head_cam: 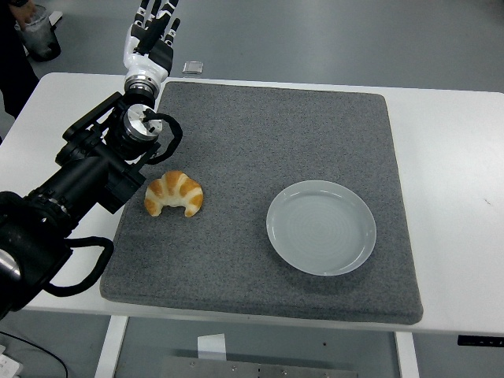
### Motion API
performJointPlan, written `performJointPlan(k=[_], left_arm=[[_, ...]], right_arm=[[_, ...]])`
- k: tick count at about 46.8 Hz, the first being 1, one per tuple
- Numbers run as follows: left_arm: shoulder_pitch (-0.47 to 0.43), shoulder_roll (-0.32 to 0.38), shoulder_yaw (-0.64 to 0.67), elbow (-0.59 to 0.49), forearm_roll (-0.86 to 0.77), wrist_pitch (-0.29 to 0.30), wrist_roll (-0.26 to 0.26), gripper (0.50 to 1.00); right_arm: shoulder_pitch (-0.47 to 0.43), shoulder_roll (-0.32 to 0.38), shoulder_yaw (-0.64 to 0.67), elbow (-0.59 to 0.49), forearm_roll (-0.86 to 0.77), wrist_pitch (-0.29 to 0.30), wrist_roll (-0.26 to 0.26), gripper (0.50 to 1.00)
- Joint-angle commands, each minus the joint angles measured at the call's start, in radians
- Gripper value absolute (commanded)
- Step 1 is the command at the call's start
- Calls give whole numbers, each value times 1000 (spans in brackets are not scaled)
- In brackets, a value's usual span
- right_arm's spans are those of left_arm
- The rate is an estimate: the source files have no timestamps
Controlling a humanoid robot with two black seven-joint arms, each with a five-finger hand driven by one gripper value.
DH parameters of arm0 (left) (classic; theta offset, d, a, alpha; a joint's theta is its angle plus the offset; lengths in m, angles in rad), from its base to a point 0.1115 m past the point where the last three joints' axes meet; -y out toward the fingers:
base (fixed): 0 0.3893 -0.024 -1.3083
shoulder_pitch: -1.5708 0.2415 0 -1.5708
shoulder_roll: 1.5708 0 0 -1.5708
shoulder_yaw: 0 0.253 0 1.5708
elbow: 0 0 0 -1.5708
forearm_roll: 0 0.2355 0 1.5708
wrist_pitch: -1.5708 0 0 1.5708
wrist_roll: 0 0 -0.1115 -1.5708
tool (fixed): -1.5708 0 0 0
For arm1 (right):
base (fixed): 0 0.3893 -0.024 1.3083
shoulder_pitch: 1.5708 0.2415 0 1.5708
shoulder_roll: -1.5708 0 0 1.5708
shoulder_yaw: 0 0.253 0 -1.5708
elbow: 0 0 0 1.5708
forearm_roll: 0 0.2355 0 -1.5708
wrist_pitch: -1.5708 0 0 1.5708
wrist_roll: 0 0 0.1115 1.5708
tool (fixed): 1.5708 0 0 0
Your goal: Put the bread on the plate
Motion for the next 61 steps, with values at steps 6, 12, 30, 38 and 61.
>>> performJointPlan(k=[6, 12, 30, 38, 61], left_arm=[[-3, 1, 2, -1, 6, 6, 0, 1000], [-16, 17, 83, -18, 6, 23, 2, 1000], [-236, 159, 478, -46, -2, 107, 12, 1000], [-448, 224, 894, -48, 5, 179, 11, 1000], [-818, 466, 1451, -347, 20, -49, 193, 1000]], right_arm=[[-1, 0, 0, 0, 0, 0, 0, 932], [-1, 0, 0, 0, 0, 0, 0, 932], [-1, 0, 0, 0, 0, 0, 0, 932], [1, 0, 0, 0, 0, 0, 0, 932], [-1, 0, 0, 0, 0, 0, 0, 932]])
